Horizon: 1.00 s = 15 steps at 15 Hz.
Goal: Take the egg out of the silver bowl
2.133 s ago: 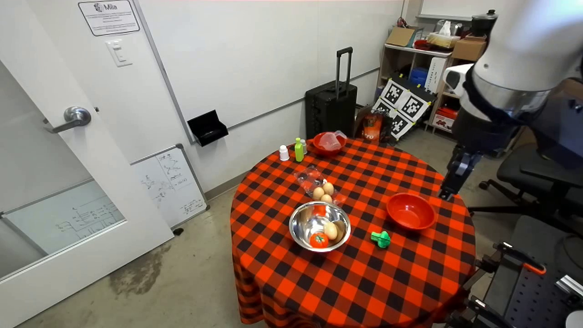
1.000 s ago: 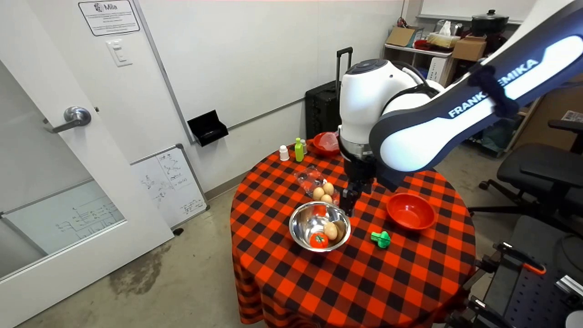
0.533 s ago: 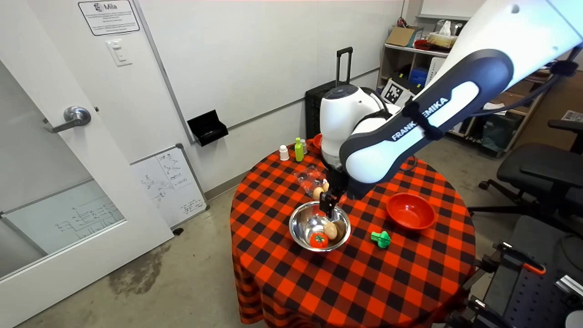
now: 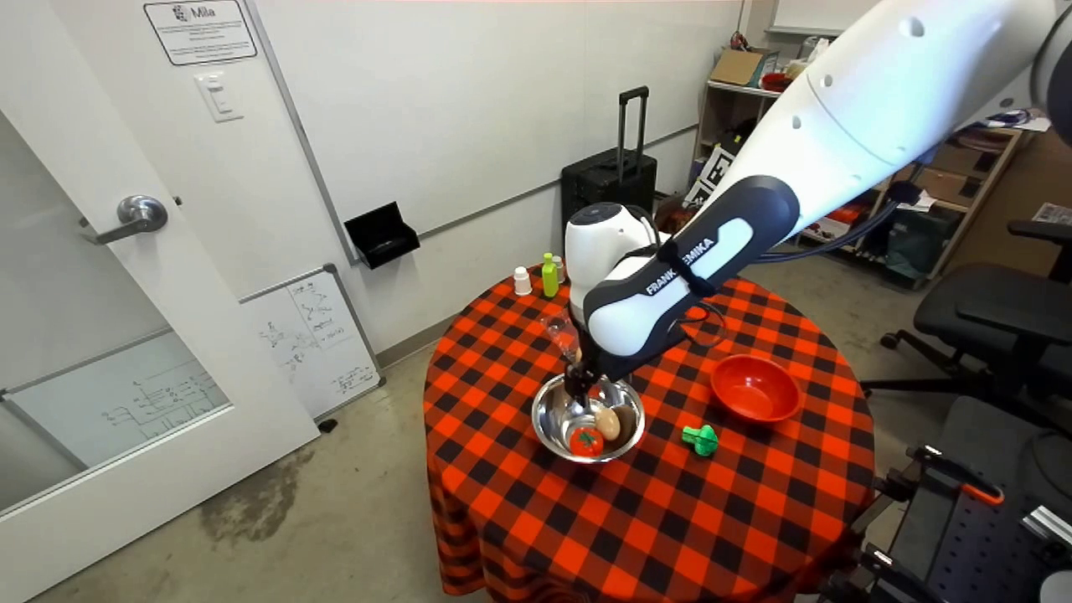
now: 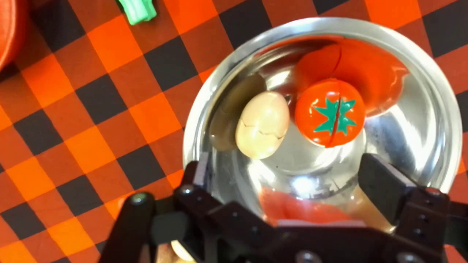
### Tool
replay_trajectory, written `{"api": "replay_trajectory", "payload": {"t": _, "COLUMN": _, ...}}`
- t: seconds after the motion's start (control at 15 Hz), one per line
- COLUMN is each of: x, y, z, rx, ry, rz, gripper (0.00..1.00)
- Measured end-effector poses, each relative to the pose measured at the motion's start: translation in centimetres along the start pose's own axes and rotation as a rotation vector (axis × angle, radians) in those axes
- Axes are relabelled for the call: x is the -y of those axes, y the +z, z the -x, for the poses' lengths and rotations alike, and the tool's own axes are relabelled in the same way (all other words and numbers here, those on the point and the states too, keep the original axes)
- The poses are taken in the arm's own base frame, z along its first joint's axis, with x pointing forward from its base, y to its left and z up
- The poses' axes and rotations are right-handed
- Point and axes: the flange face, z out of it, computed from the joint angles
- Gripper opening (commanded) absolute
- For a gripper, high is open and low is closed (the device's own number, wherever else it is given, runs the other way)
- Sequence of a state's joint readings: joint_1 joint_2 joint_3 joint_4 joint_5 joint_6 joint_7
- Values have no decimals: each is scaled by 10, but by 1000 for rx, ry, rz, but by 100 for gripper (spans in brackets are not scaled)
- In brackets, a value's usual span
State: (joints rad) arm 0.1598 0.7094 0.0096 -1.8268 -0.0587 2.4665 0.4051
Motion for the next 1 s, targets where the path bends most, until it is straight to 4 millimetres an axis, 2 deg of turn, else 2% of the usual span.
{"api": "replay_trajectory", "payload": {"t": 0.2, "x": 2, "y": 19, "z": -17, "rx": 9, "ry": 73, "rz": -17, "gripper": 100}}
{"api": "replay_trajectory", "payload": {"t": 0.4, "x": 3, "y": 34, "z": -26, "rx": 30, "ry": 133, "rz": -29, "gripper": 100}}
{"api": "replay_trajectory", "payload": {"t": 1.0, "x": -8, "y": 52, "z": -24, "rx": 117, "ry": 321, "rz": -18, "gripper": 100}}
